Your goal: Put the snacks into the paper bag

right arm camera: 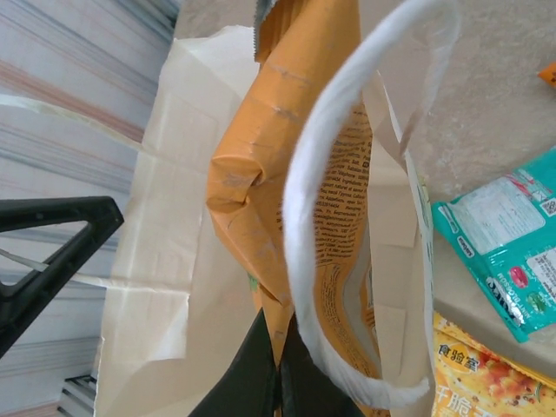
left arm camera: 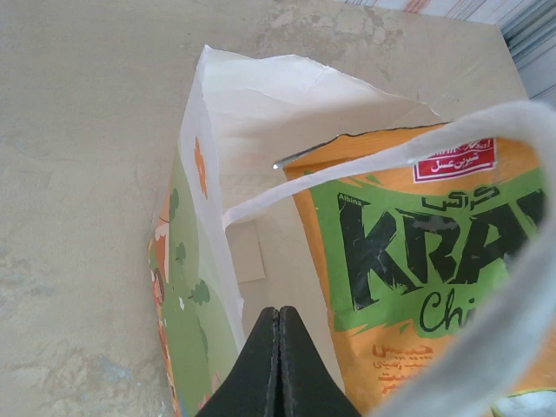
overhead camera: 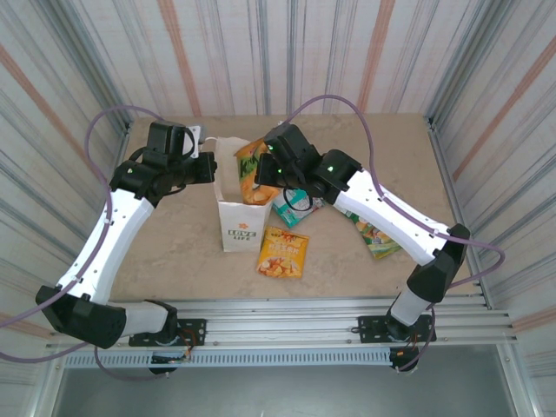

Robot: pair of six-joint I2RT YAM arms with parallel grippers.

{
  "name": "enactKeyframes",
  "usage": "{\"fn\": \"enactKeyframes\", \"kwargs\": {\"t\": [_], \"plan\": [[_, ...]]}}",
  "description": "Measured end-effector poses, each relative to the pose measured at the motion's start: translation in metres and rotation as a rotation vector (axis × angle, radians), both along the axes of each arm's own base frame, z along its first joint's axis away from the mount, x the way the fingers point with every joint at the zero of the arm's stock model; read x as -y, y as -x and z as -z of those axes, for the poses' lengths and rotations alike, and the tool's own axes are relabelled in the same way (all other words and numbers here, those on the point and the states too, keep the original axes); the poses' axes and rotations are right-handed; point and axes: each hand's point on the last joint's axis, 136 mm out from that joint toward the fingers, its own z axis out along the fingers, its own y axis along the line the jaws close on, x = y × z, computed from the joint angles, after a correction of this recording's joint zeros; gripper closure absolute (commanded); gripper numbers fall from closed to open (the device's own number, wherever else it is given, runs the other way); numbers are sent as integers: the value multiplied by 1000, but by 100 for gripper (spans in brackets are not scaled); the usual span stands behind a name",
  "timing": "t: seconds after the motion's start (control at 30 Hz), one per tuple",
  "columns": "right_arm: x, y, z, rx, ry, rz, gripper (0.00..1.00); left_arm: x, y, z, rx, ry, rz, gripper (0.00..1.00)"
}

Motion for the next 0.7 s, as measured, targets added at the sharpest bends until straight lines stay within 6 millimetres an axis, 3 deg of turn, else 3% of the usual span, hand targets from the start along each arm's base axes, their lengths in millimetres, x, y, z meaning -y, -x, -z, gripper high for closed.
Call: {"fn": "enactKeyframes", "kwargs": {"t": [0.1,0.2,0.43,0.53,0.7], "plan": [[-2,0,-3,4,-7,-10,62,0,-1,-1,4,2,0,100],[-9,-2,-11,19,-22,-27,55,1,-1,-1,7,3,0,100],[-11,0,-17,52,-10,-64,53,1,-2,-3,14,5,2,100],[-9,6,-30,84,-22,-101,53,1,-2,-3,14,5,2,100],[21,22,-60,183,-48,-138,52,1,-2,-3,14,5,2,100]]}}
